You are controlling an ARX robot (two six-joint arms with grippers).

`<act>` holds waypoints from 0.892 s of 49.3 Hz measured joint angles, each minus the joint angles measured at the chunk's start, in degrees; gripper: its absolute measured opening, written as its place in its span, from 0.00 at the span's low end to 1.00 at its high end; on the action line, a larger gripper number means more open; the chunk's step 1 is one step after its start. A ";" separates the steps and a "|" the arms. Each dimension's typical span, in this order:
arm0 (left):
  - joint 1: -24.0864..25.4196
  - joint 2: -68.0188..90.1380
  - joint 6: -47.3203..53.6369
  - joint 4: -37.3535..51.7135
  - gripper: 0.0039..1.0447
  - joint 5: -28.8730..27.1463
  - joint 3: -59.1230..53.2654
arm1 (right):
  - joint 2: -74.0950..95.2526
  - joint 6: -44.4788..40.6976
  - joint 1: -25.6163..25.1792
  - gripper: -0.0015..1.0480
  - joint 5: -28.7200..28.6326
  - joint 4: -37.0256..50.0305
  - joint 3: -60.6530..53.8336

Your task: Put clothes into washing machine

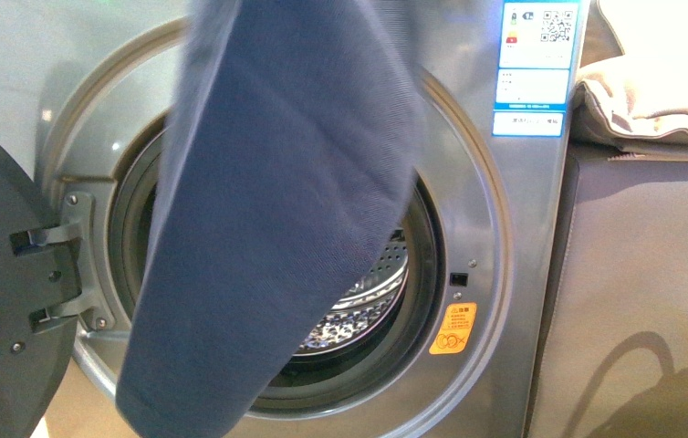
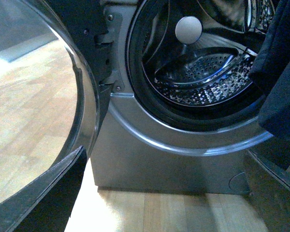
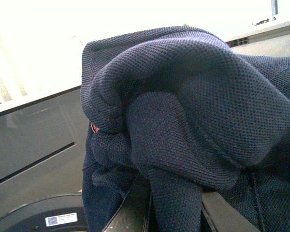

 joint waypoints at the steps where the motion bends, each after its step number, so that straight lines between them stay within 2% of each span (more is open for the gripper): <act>1: 0.00 0.00 0.00 0.00 0.94 0.00 0.00 | 0.07 -0.02 0.46 0.12 0.00 -0.17 0.11; 13: 0.00 0.00 0.00 0.00 0.94 0.00 0.00 | 0.07 -0.02 3.30 0.12 -0.68 -0.55 0.31; 44: 0.00 0.00 0.00 0.00 0.94 0.00 0.00 | 0.07 -0.04 3.32 0.12 -0.42 -0.55 0.31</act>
